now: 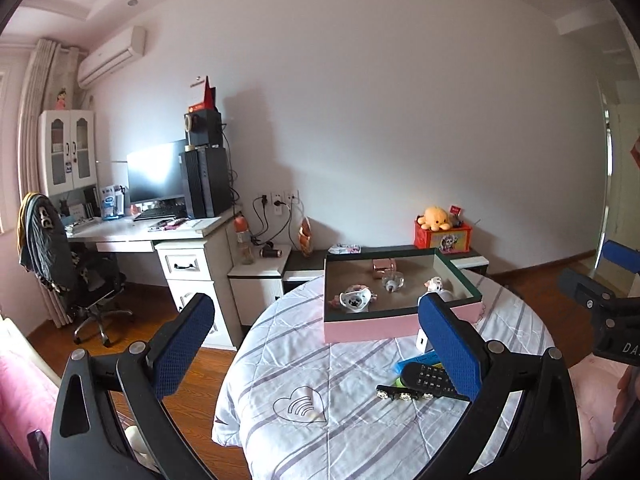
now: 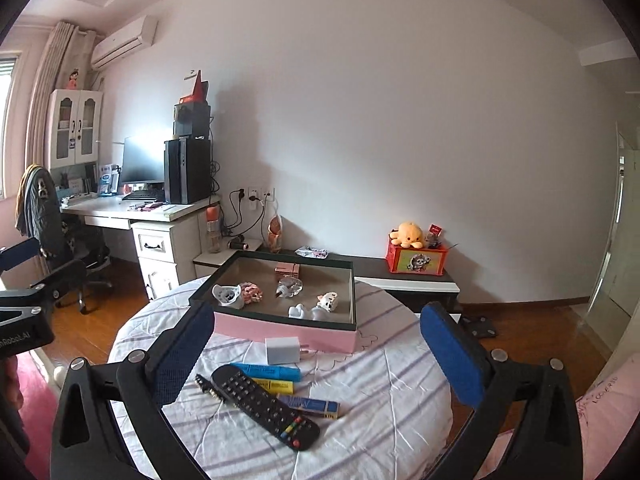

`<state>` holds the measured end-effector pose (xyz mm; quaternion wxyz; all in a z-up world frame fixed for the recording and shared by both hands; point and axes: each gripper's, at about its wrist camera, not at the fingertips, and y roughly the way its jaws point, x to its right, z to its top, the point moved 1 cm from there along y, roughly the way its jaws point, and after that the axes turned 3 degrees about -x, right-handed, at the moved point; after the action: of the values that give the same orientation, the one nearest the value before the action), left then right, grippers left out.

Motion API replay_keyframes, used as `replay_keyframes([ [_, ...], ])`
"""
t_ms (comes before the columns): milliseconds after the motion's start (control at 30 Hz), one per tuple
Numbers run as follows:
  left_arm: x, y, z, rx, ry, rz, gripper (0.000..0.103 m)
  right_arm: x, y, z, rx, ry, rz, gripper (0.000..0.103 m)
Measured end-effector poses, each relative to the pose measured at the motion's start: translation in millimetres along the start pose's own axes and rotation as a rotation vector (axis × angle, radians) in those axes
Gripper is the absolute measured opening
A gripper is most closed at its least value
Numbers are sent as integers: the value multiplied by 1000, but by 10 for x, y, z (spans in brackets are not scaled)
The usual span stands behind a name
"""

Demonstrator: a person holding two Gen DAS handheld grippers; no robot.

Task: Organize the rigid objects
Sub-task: 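Open both tools in the box and withdraw them toward the remaining items, then lower the left tool onto the black remote while the right tool approaches the blue-and-gold box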

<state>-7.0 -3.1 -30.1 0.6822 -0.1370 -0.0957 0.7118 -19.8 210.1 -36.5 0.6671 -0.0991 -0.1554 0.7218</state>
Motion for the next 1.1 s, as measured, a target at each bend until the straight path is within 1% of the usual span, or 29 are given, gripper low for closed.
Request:
replay_keyframes([
  [267,-12,-112,-60,-11,11,7,103,-58,-201,-32,14,-5,-8,103],
  [467,37,-99,-78,-20,26,0,103,-52,-201,-71,5,-12,-13,103],
  [600,72,-7,-114,-44,36,-9,103,-10,-145,-104,-14,-7,-23,103],
  [667,85,58,-143,-59,33,-22,103,16,-85,-143,-32,-4,-21,103],
  [733,93,152,-186,-91,28,-47,103,26,-7,-197,-53,-6,-24,103],
  [833,120,317,-281,-145,27,-79,103,44,197,-341,-114,-10,-24,103],
  [1000,197,593,-478,-229,44,-92,103,95,506,-591,-210,-5,-25,103],
  [1100,225,740,-583,-278,49,-91,103,121,702,-773,-278,-5,-11,103],
])
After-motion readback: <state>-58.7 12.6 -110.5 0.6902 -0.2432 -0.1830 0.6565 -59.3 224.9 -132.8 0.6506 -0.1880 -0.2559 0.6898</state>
